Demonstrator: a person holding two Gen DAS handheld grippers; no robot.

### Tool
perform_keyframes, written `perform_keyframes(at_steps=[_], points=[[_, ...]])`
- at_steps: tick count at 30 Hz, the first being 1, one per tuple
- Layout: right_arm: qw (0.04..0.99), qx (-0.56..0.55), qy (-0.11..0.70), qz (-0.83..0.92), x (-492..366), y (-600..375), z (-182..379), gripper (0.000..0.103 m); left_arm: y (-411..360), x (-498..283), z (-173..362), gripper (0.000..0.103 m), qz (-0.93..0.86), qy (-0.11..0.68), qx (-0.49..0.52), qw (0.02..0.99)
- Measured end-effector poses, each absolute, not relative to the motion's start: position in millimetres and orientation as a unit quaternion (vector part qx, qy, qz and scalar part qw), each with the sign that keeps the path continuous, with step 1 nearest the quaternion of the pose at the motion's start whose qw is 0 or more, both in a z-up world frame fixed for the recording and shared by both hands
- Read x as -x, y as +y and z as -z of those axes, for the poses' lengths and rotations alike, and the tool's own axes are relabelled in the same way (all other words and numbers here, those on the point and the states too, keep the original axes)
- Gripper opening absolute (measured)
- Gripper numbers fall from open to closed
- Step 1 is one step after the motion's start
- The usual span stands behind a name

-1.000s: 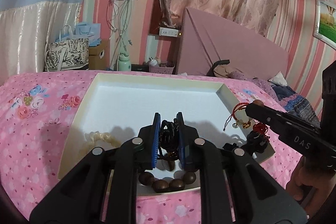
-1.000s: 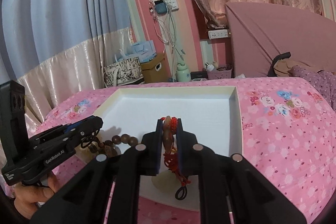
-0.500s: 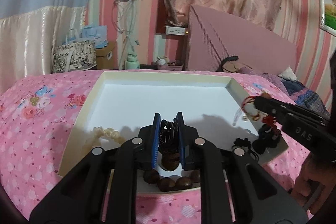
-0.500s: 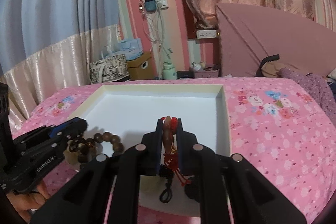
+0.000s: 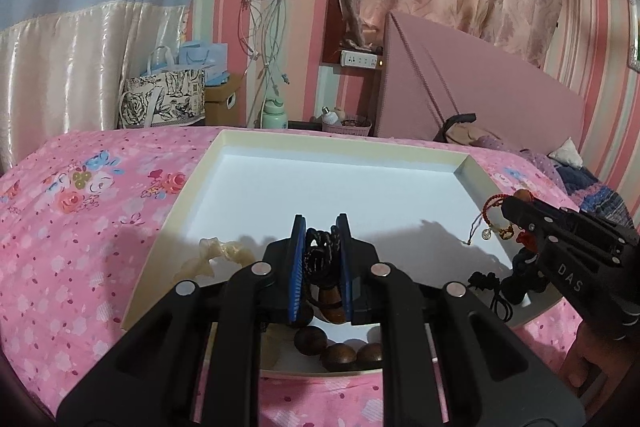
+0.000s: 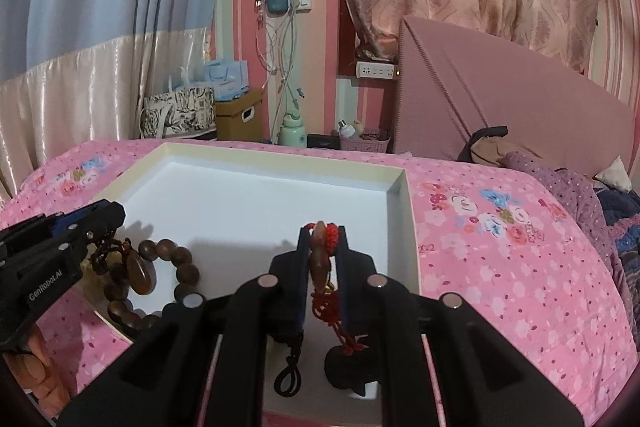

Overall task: Organize jewelry
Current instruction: 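Lower both items into the tray and open both tools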

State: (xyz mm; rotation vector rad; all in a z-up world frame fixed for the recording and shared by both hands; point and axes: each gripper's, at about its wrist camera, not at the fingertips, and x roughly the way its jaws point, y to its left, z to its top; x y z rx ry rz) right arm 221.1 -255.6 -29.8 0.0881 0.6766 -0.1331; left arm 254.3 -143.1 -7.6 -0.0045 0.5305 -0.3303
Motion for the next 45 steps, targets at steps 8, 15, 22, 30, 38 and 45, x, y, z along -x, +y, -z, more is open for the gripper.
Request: perform_keyframes(at_steps=[8,15,22,30,38,45], points=[[0.931,-0.061,0.354,0.058,-229,-261,39,0.012,-152,-258,11,0.014,0.170,0.274,-0.022,0.946],[0.924,-0.056,0.373,0.056,-234,-258,46,0.012,-154,-264,14,0.014,0.172,0.289,-0.021,0.941],[0.914,-0.045,0.399,0.054,-242,-253,54,0.012,-159,-268,19,0.015,0.169,0.304,-0.028,0.937],[0.913,-0.045,0.401,0.058,-243,-254,54,0.013,-162,-269,20,0.016,0.164,0.304,-0.030,0.938],[0.915,-0.040,0.398,0.056,-242,-252,53,0.031,-159,-263,17,0.045,0.162,0.288,-0.025,0.944],[0.917,-0.047,0.392,0.057,-241,-254,52,0.042,-159,-258,15,0.064,0.158,0.275,-0.028,0.948]])
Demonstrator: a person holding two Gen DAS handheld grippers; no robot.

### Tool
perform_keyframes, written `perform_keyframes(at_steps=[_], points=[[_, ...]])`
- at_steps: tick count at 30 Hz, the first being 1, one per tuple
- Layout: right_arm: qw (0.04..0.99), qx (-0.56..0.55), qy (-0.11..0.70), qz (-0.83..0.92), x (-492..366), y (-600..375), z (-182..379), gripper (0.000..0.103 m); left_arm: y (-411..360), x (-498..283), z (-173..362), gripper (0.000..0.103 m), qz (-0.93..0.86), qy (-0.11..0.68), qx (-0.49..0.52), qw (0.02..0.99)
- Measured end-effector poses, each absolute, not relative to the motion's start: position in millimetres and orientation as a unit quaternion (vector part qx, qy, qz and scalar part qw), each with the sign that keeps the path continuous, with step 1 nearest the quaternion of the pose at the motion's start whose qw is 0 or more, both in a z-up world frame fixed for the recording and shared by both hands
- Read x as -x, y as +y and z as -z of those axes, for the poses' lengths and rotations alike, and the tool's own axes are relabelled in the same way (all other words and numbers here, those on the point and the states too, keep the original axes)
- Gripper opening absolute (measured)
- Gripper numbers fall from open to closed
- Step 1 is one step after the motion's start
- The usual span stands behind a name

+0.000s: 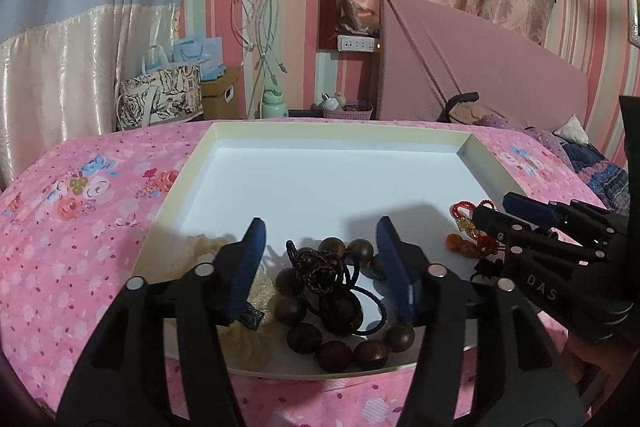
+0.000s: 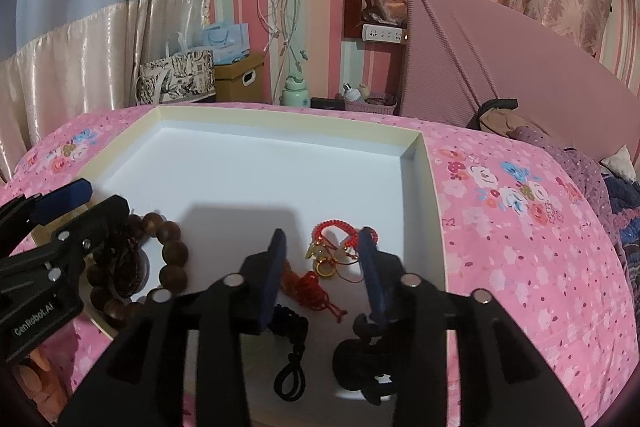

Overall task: Organize jewelry
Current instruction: 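Lower both items into the tray and open both tools, then move both tools back over the remaining jewelry on the bedspread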

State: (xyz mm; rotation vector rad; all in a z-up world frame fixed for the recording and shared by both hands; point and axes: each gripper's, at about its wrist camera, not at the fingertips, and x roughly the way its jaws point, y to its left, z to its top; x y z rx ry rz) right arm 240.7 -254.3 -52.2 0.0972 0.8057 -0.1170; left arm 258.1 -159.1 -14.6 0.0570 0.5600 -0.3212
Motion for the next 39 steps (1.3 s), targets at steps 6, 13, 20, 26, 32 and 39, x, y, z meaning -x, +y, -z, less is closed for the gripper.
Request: perform_keyframes(at_steps=[6,13,20,26,32,39], points=[[0.931,-0.059,0.356,0.051,-229,-257,42,0.046,-149,-247,7,0.075,0.160,0.241,-0.008,0.957],[0.948,-0.111,0.295,0.051,-212,-276,11,0.050,-110,-239,-41,0.076,0.160,0.218,0.070,0.960],[0.940,-0.141,0.304,0.066,-206,-300,13,0.052,-63,-203,-89,0.087,0.137,0.179,0.038,0.974],[0.939,-0.151,0.299,0.077,-199,-313,9,0.052,22,-167,-54,0.088,0.077,0.195,-0.033,0.977],[0.942,-0.146,0.287,0.095,-185,-322,-4,0.054,104,-176,-4,0.090,0.016,0.226,0.008,0.974],[0.942,-0.128,0.285,0.122,-161,-320,-20,0.054,120,-185,5,0.090,0.024,0.236,0.040,0.971]])
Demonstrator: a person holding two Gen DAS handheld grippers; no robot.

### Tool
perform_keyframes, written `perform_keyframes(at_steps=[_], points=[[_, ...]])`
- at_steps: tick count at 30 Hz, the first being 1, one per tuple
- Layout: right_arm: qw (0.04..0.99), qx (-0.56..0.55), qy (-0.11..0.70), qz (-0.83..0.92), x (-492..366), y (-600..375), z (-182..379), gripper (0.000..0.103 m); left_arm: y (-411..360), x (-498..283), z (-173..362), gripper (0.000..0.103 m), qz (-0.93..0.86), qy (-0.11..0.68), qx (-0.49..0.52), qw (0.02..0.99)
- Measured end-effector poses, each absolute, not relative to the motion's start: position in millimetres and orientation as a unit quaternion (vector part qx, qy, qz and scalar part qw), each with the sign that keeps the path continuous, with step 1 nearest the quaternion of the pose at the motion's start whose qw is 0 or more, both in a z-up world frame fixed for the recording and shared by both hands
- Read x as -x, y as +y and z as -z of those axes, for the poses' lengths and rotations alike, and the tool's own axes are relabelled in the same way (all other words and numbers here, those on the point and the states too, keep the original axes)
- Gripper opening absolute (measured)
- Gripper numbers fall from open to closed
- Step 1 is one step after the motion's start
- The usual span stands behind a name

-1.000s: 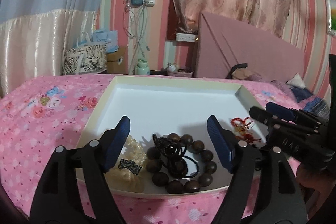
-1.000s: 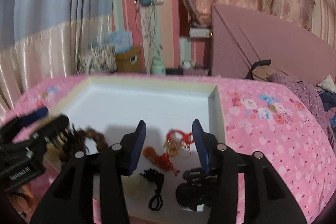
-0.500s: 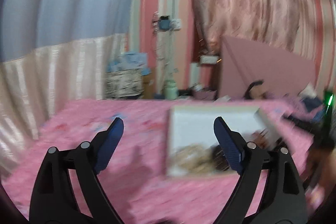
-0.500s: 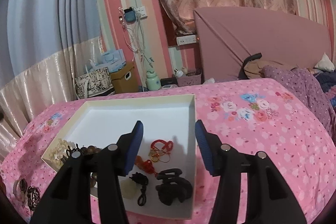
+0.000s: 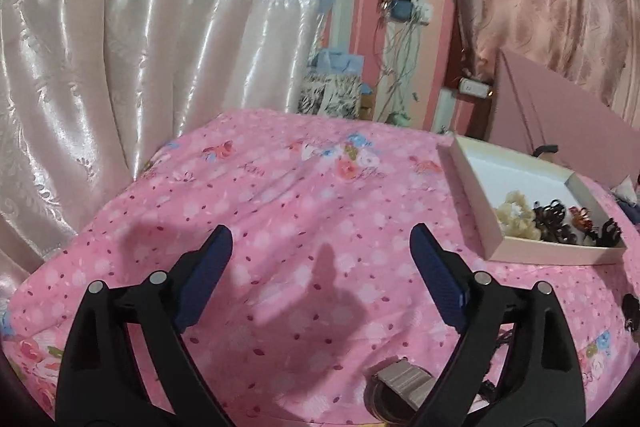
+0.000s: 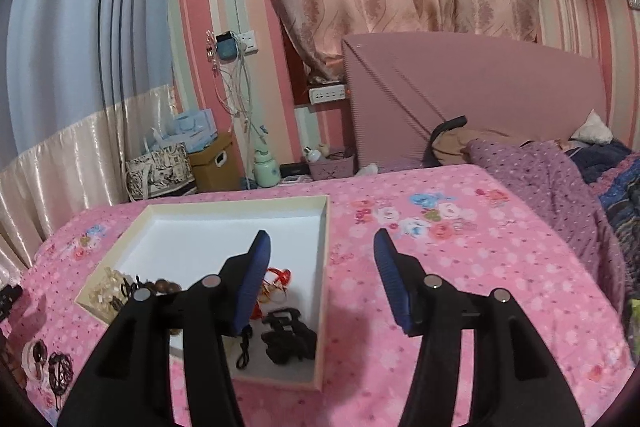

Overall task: Organize jewelry
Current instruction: 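Move both tools back over the remaining jewelry on the bedspread, then grasp the grey watch band with the left tool while the right tool grasps black hair ties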

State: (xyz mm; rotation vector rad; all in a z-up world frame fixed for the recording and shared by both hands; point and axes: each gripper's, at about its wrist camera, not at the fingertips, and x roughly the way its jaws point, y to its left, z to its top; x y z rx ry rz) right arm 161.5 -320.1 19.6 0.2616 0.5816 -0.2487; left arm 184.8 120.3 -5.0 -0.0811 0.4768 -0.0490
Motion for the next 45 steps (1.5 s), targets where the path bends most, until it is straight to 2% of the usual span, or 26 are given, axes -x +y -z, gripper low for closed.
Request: perform_keyframes(at_steps=[2,10,15,18,23,38,45], points=[[0.941,-0.128,0.289,0.123,-148,-317,-22,0.057,122,-181,5,0.090,0.029,0.229,0.043,0.972],[0.929,-0.105,0.340,0.101,-69,-284,10,0.058,101,-173,1,0.090,0.032,0.239,-0.005,0.970],[0.924,-0.103,0.355,0.099,-48,-272,22,0.058,126,-175,0,0.090,0.049,0.275,0.058,0.958],[0.922,-0.089,0.362,0.105,-50,-267,24,0.059,137,-175,0,0.090,0.083,0.297,0.095,0.947],[0.921,-0.072,0.366,0.108,-54,-262,25,0.060,112,-172,-1,0.090,0.094,0.298,0.039,0.949],[0.910,-0.182,0.353,0.119,-41,-299,33,0.060,55,-140,-5,0.090,0.132,0.301,-0.010,0.944],[0.905,-0.169,0.381,0.086,-51,-289,36,0.060,77,-134,5,0.090,0.089,0.312,-0.008,0.946]])
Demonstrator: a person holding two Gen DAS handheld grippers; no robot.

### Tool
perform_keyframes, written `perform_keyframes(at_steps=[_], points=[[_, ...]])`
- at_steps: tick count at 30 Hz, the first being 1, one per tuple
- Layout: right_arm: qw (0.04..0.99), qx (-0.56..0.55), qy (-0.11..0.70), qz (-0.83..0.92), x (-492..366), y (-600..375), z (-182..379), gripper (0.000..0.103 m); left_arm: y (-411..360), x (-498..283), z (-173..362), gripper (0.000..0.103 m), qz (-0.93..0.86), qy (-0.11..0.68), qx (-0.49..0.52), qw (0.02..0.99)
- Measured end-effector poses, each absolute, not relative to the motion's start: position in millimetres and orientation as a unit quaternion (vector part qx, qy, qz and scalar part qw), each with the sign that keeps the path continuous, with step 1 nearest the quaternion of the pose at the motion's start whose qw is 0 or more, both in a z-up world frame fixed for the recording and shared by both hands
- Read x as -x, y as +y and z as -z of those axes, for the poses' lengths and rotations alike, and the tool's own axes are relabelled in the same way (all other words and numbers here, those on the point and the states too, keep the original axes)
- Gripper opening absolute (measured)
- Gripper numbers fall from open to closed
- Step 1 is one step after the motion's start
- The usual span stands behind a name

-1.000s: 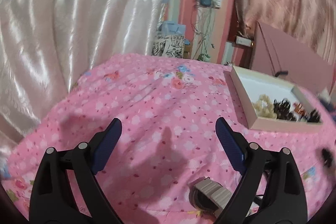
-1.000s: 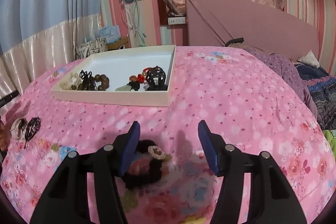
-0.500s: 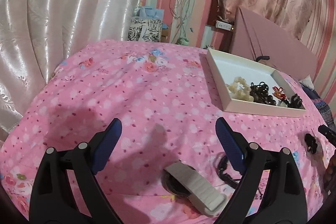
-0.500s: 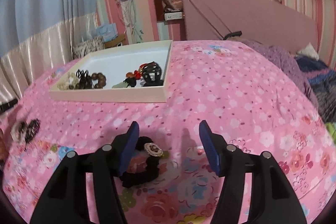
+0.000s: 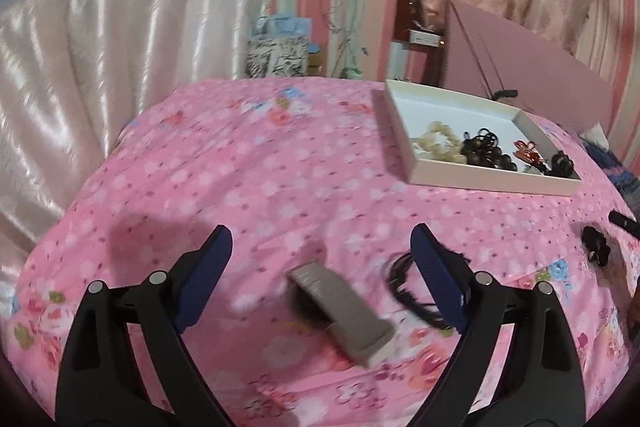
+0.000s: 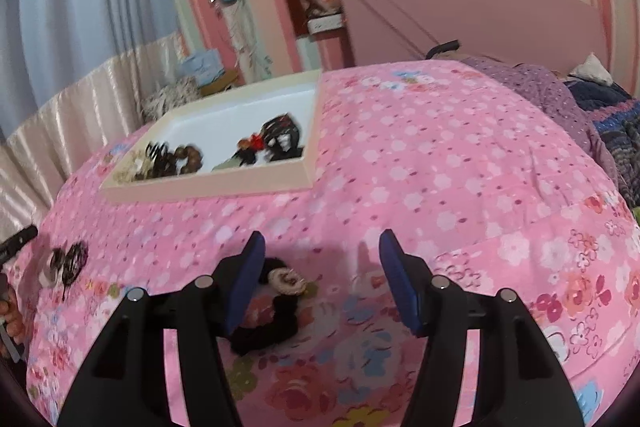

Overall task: Organize jewelry
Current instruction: 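Grasp the grey watch band with the left tool while the right tool grasps black hair ties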

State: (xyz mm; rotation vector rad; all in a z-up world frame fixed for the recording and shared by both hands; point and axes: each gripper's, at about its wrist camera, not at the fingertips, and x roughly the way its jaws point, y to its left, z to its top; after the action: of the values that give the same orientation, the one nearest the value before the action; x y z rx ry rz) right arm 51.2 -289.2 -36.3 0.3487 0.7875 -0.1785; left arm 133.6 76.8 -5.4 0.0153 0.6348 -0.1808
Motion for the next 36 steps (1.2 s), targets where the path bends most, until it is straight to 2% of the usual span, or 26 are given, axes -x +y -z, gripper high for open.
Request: perform_keyframes(at_steps=[9,12,15,16,17,18,19,26,33,36], points=[[0.907,-0.112,0.406,0.005,-49,-227,33,0.060,107,-138,22,0.090,0.072,0.313,0.031,0.946],[0.889,-0.129,0.439,-0.025,-62,-216,44,0.060,104,-137,23,0.090,0.077,0.311,0.029,0.947],[0.870,-0.091,0.485,-0.011,-76,-202,57,0.059,103,-135,24,0.090,0.077,0.306,0.034,0.948],[0.869,-0.085,0.488,-0.001,-80,-201,58,0.050,104,-136,25,0.090,0.079,0.307,0.039,0.948],[0.869,-0.081,0.488,0.008,-80,-202,58,0.031,107,-137,25,0.090,0.082,0.308,0.045,0.947],[0.870,-0.079,0.486,0.021,-80,-204,58,0.021,111,-138,26,0.090,0.084,0.309,0.057,0.946],[0.872,-0.087,0.480,0.028,-79,-207,58,0.020,114,-139,27,0.090,0.086,0.310,0.067,0.944],[0.899,-0.114,0.423,-0.016,-96,-149,29,0.019,112,-142,29,0.090,0.088,0.313,0.069,0.943],[0.880,-0.132,0.442,-0.117,-144,-35,40,0.020,112,-140,29,0.091,0.090,0.309,0.068,0.944],[0.877,-0.122,0.453,-0.106,-154,-19,43,0.027,113,-140,29,0.091,0.089,0.311,0.069,0.944]])
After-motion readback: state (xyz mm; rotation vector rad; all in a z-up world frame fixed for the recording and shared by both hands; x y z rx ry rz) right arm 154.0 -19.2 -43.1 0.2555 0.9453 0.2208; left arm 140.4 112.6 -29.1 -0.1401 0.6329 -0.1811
